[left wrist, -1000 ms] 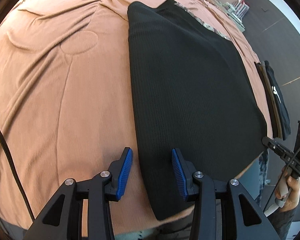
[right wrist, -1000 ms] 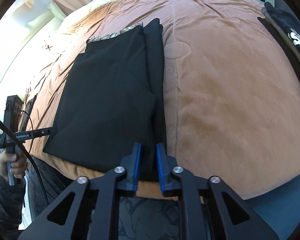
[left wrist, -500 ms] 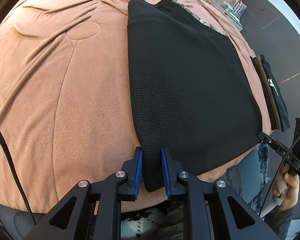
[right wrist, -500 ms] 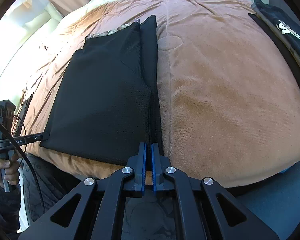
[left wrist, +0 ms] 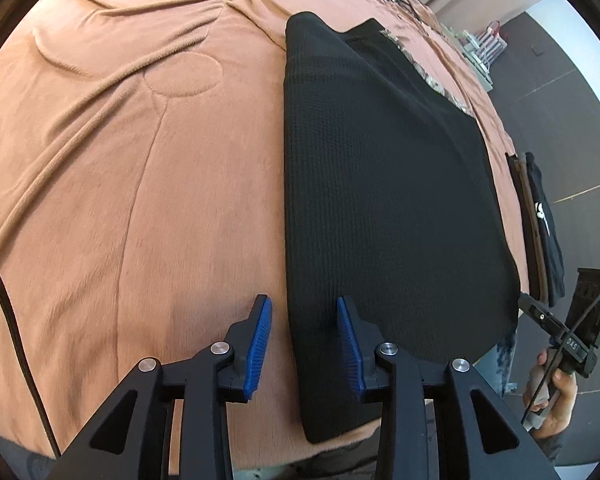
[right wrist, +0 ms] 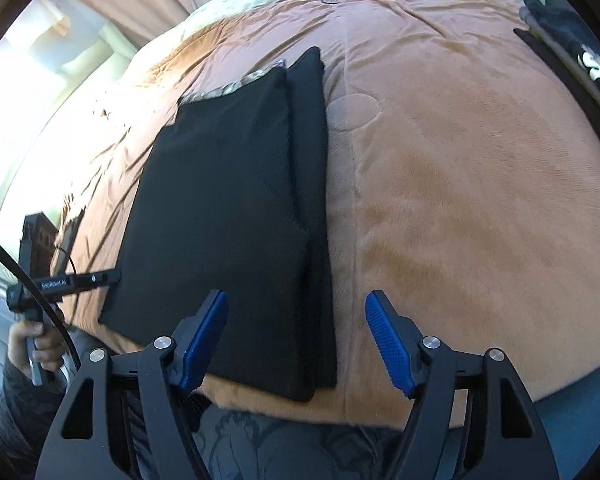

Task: Fold small clothes
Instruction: 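Close both grippers on the end of the folded black shirt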

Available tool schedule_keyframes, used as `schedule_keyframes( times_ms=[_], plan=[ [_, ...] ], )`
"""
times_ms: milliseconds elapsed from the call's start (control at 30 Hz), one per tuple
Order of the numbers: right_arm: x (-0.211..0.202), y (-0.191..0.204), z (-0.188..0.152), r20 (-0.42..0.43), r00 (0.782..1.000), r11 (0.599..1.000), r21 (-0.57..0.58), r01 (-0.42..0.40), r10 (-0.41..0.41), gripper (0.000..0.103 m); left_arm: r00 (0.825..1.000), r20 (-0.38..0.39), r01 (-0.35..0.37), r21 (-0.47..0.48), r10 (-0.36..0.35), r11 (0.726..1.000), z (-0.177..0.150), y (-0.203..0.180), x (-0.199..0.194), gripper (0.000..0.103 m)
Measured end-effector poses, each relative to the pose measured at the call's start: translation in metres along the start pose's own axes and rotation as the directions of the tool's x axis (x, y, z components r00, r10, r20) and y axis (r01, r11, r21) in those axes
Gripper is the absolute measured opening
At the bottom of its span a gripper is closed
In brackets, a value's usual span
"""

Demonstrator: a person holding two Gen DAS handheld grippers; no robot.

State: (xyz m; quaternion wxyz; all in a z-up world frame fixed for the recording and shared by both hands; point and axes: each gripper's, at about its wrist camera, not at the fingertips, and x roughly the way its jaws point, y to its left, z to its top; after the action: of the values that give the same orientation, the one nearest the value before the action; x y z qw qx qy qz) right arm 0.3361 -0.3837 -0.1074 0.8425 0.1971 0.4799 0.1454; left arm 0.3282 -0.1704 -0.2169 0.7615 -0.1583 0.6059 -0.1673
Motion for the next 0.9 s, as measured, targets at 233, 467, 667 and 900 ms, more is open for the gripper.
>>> schedule_keyframes(
  times_ms=[233,467,667,900],
  plan=[
    [0.021,-0.02,0.019,-0.001,0.998,0.995,0.071,-0.069,0.07,0.066,1.0,0.01,0.027,-0.018,-0.027,0.999,0.019,0.003,0.005,0.036],
    [0.046,-0.032,0.041,-0.015,0.991,0.987,0.099,-0.129,0.132,0.06,0.998,0.025,0.055,-0.049,-0.054,0.997,0.046,0.006,0.014,0.036],
    [0.067,-0.035,0.064,-0.026,0.987,0.982,0.107,-0.155,0.158,0.05,0.997,0.04,0.067,-0.069,-0.065,0.995,0.069,0.01,0.017,0.036],
    [0.09,-0.032,0.088,-0.029,0.984,0.978,0.123,-0.17,0.175,0.048,0.992,0.042,0.122,-0.078,-0.119,0.989,0.097,0.016,0.023,0.035]
  ],
)
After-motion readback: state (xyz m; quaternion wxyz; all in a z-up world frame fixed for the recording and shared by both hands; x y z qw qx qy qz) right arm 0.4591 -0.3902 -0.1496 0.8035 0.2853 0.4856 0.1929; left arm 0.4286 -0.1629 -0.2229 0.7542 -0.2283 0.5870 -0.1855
